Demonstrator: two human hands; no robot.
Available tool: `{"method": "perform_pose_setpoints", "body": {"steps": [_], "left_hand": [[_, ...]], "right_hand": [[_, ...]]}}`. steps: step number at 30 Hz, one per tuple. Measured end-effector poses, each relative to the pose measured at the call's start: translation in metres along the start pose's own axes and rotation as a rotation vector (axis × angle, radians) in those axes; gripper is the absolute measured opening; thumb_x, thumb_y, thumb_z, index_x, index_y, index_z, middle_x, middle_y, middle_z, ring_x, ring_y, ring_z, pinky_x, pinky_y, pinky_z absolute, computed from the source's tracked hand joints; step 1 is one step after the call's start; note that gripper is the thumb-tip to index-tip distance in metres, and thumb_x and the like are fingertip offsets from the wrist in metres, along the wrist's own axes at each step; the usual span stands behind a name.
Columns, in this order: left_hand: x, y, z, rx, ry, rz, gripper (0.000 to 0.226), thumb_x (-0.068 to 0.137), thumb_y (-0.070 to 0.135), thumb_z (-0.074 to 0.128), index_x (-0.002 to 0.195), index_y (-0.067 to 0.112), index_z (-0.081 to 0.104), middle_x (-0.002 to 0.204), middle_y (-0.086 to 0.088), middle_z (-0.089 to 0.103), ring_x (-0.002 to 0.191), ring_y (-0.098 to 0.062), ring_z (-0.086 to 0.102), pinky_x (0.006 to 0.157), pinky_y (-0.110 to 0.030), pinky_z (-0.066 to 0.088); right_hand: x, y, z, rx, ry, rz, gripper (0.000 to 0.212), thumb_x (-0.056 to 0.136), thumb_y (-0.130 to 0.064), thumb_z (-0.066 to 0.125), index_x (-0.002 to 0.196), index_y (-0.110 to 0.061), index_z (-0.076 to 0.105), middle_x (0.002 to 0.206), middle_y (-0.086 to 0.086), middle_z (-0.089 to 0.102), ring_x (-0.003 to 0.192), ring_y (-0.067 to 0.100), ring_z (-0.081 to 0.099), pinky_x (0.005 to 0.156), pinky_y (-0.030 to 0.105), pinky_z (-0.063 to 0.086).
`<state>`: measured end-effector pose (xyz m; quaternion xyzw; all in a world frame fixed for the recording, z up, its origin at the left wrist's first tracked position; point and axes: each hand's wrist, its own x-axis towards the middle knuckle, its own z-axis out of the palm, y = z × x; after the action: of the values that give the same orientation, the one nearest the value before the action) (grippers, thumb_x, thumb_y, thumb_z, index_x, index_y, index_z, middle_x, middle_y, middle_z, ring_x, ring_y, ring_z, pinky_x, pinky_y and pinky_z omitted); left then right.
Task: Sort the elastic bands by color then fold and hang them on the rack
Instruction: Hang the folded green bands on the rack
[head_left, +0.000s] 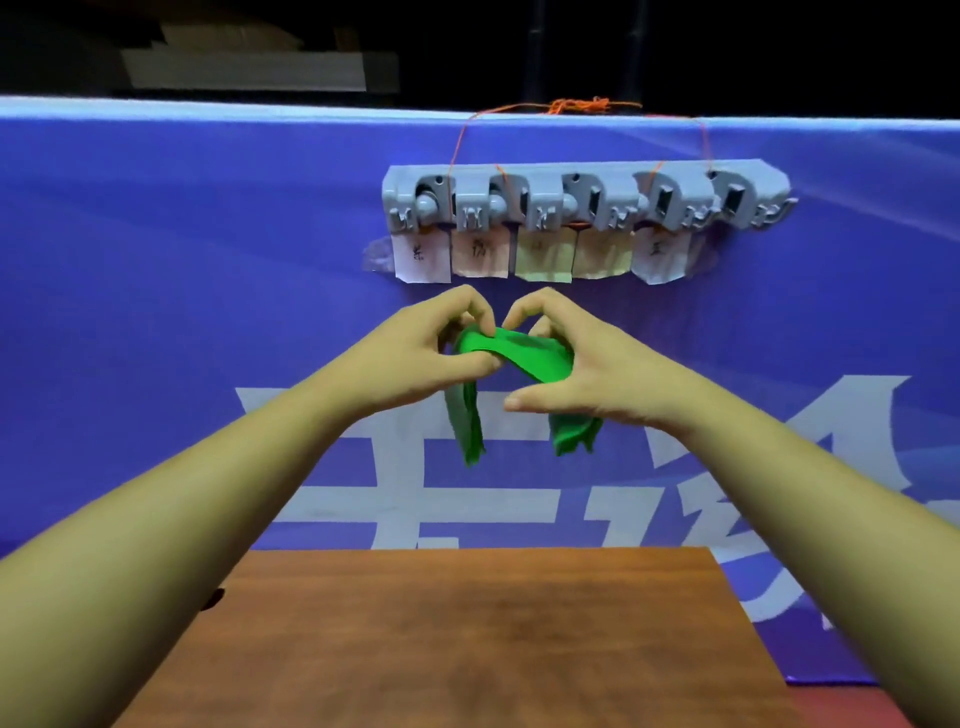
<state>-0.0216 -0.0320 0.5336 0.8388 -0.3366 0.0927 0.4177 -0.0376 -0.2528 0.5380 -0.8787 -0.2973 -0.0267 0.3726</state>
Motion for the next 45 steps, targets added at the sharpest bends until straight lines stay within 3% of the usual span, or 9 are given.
{"method": "perform_pose_setpoints", "body": {"steps": [2, 6, 11, 20, 23, 26, 34, 39, 45], "left_hand": [[0.007, 0.003, 0.002, -0.031, 0.025, -0.022, 0.022, 0.082, 0.034, 0.068, 0.095, 0.023, 0.055, 0.068, 0.008, 0.047, 0.063, -0.014, 0.04, 0.057, -0.031, 0.036], [0.017, 0.009, 0.0, -0.032, 0.065, -0.019, 0.025, 0.077, 0.04, 0.07, 0.095, 0.027, 0.059, 0.08, 0.001, 0.057, 0.07, -0.016, 0.047, 0.066, -0.034, 0.041], [0.032, 0.022, -0.005, 0.332, -0.022, 0.131, 0.036, 0.079, 0.025, 0.072, 0.107, 0.026, 0.05, 0.09, 0.01, 0.055, 0.083, -0.016, 0.051, 0.072, -0.034, 0.045], [0.078, 0.033, 0.0, 0.039, 0.285, 0.041, 0.018, 0.072, 0.038, 0.062, 0.084, 0.025, 0.059, 0.083, -0.009, 0.065, 0.078, -0.03, 0.058, 0.074, -0.041, 0.05], [0.091, 0.03, 0.002, -0.008, 0.372, 0.009, 0.018, 0.073, 0.037, 0.061, 0.082, 0.021, 0.06, 0.075, -0.009, 0.063, 0.068, -0.022, 0.053, 0.069, -0.039, 0.048], [0.1, 0.025, 0.006, 0.018, 0.461, -0.006, 0.013, 0.079, 0.032, 0.061, 0.082, 0.019, 0.06, 0.077, -0.012, 0.066, 0.073, -0.029, 0.057, 0.069, -0.042, 0.049], [0.112, 0.01, 0.016, 0.166, 0.556, -0.042, 0.006, 0.086, 0.025, 0.059, 0.084, 0.02, 0.056, 0.067, 0.001, 0.059, 0.064, -0.017, 0.05, 0.064, -0.037, 0.047], [0.117, -0.002, 0.024, 0.403, 0.592, -0.06, 0.016, 0.083, 0.038, 0.051, 0.092, 0.027, 0.058, 0.078, 0.001, 0.068, 0.077, -0.03, 0.062, 0.069, -0.043, 0.052], [0.129, 0.004, 0.025, 0.354, 0.706, -0.033, 0.015, 0.088, 0.036, 0.05, 0.093, 0.025, 0.058, 0.079, 0.001, 0.071, 0.08, -0.031, 0.067, 0.068, -0.044, 0.054]], "right_hand": [[0.001, -0.002, -0.001, -0.168, 0.145, -0.093, 0.04, 0.078, -0.025, 0.079, 0.108, -0.026, 0.052, 0.093, -0.006, 0.053, 0.078, 0.001, 0.047, 0.067, 0.013, 0.036], [0.004, 0.005, -0.012, -0.299, 0.368, -0.162, 0.015, 0.08, -0.011, 0.067, 0.094, -0.016, 0.066, 0.091, 0.0, 0.058, 0.083, 0.008, 0.047, 0.072, 0.007, 0.033], [0.006, 0.009, -0.03, -0.298, 0.536, -0.204, 0.013, 0.077, -0.008, 0.063, 0.088, -0.013, 0.068, 0.085, -0.003, 0.06, 0.079, 0.005, 0.05, 0.072, 0.013, 0.036], [0.026, 0.001, -0.059, -0.087, 0.736, -0.105, 0.014, 0.081, -0.008, 0.061, 0.085, -0.018, 0.069, 0.077, -0.01, 0.064, 0.069, 0.0, 0.054, 0.064, 0.011, 0.039], [0.041, -0.003, -0.062, -0.081, 0.781, -0.096, 0.012, 0.081, -0.008, 0.059, 0.085, -0.015, 0.068, 0.076, -0.007, 0.064, 0.068, 0.006, 0.054, 0.061, 0.011, 0.039], [0.055, -0.002, -0.062, -0.087, 0.804, -0.075, 0.012, 0.081, -0.009, 0.059, 0.086, -0.014, 0.068, 0.078, -0.002, 0.067, 0.07, 0.012, 0.057, 0.065, 0.019, 0.043], [0.079, 0.017, -0.055, -0.156, 0.829, -0.016, 0.017, 0.084, -0.013, 0.055, 0.093, -0.02, 0.068, 0.069, -0.008, 0.063, 0.074, 0.022, 0.057, 0.07, 0.036, 0.047], [0.083, 0.027, -0.052, -0.203, 0.832, 0.013, 0.021, 0.086, -0.01, 0.055, 0.101, -0.017, 0.069, 0.074, -0.004, 0.065, 0.073, 0.02, 0.058, 0.071, 0.034, 0.046], [0.094, 0.025, -0.051, -0.185, 0.932, -0.007, 0.019, 0.085, -0.01, 0.052, 0.097, -0.013, 0.067, 0.084, 0.001, 0.069, 0.078, 0.022, 0.059, 0.075, 0.037, 0.047]]}}
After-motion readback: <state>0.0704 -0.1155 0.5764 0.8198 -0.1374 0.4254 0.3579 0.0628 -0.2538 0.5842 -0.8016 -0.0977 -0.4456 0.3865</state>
